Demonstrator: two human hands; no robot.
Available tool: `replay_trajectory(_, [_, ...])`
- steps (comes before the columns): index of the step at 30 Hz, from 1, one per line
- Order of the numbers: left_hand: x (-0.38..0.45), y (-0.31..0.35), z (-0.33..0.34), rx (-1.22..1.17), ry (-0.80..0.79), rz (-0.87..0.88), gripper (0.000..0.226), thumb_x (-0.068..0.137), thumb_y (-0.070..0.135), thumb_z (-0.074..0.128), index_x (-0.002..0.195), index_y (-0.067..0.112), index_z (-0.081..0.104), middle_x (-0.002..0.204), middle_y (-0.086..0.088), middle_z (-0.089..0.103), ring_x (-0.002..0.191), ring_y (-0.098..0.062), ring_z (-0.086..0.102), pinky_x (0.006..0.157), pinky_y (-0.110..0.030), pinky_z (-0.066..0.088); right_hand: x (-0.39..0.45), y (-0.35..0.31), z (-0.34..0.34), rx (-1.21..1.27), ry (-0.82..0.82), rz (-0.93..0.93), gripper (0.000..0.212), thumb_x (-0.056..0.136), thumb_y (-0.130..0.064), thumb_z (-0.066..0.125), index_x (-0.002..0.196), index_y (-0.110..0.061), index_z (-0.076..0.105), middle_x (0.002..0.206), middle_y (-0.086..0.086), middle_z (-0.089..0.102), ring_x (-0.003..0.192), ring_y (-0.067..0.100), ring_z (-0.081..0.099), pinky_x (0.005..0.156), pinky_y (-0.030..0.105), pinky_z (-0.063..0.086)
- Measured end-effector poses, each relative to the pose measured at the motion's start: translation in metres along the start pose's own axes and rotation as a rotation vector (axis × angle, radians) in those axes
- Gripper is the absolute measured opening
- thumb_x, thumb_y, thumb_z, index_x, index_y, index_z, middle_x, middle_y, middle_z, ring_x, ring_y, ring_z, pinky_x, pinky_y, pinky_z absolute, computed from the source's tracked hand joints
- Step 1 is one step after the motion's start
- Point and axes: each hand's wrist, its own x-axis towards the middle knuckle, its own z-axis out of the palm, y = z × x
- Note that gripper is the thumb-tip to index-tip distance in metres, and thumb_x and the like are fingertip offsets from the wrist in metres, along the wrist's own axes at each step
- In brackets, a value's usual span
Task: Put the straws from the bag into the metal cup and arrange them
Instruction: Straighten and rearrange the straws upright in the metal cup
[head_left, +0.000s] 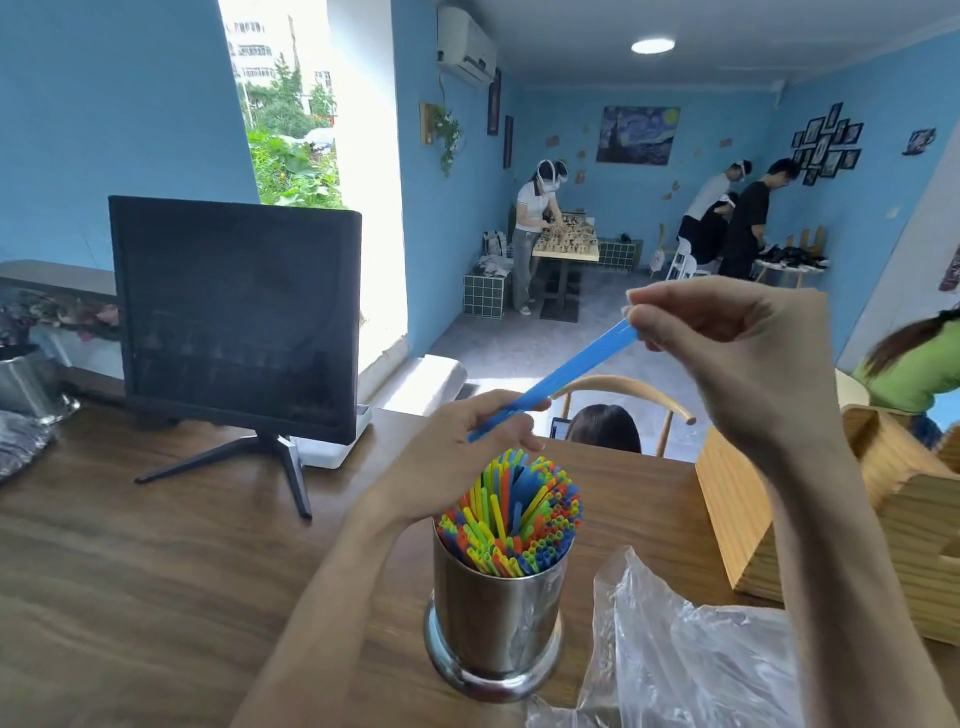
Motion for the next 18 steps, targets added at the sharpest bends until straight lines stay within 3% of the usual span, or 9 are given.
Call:
replay_trajectory(2, [-0.002, -0.001, -0.005, -0.078, 0.027, 0.000, 0.019, 0.101, 0.022, 0.059, 0.112, 0.030, 0.071, 0.081, 0.007, 0.073, 0.085, 0.001, 0.067, 0.084, -0.010, 0.046, -0.007, 0.005, 0.001, 0.043, 0.055, 0.011, 0.020, 0.084, -0.013, 0.081, 0.093, -0.030, 0.077, 0.084, -0.014, 0.078, 0.073, 0.007, 0.074, 0.075, 0.019, 0.058])
replay_trajectory(4, [-0.006, -0.003, -0.014, -0.183, 0.102, -0.019, 0.017, 0.094, 0.014, 0.067, 0.103, 0.026, 0.075, 0.070, 0.007, 0.071, 0.067, -0.002, 0.064, 0.071, -0.015, 0.051, -0.013, 0.014, 0.002, 0.113, 0.087, 0.075, 0.018, 0.082, -0.014, 0.081, 0.094, -0.026, 0.077, 0.084, -0.009, 0.079, 0.073, 0.010, 0.075, 0.075, 0.021, 0.060])
replay_trajectory(9, [-0.012, -0.002, -0.039, -0.561, 0.306, -0.113, 0.019, 0.072, 0.018, 0.072, 0.089, 0.011, 0.077, 0.074, -0.007, 0.075, 0.052, -0.006, 0.057, 0.043, -0.014, 0.044, -0.034, 0.039, 0.007, 0.333, 0.105, 0.308, 0.020, 0.069, -0.018, 0.079, 0.088, -0.024, 0.081, 0.083, -0.001, 0.080, 0.070, 0.012, 0.074, 0.075, 0.024, 0.061])
replay_trajectory(14, [-0.008, 0.006, -0.034, -0.699, 0.514, 0.027, 0.016, 0.074, 0.031, 0.071, 0.082, 0.023, 0.084, 0.068, 0.008, 0.064, 0.062, -0.003, 0.055, 0.056, -0.015, 0.048, -0.059, 0.049, 0.036, 0.317, -0.011, 0.363, 0.024, 0.076, -0.002, 0.081, 0.086, -0.025, 0.082, 0.084, -0.002, 0.080, 0.069, 0.014, 0.075, 0.071, 0.020, 0.058])
replay_trajectory(18, [-0.004, 0.014, -0.029, -0.683, 0.568, 0.154, 0.020, 0.084, 0.029, 0.066, 0.098, 0.019, 0.076, 0.094, 0.007, 0.076, 0.090, -0.012, 0.073, 0.073, -0.023, 0.057, -0.073, 0.050, 0.054, 0.193, -0.156, 0.367, 0.030, 0.082, 0.001, 0.080, 0.093, -0.027, 0.079, 0.083, -0.006, 0.080, 0.074, 0.013, 0.076, 0.069, 0.017, 0.056])
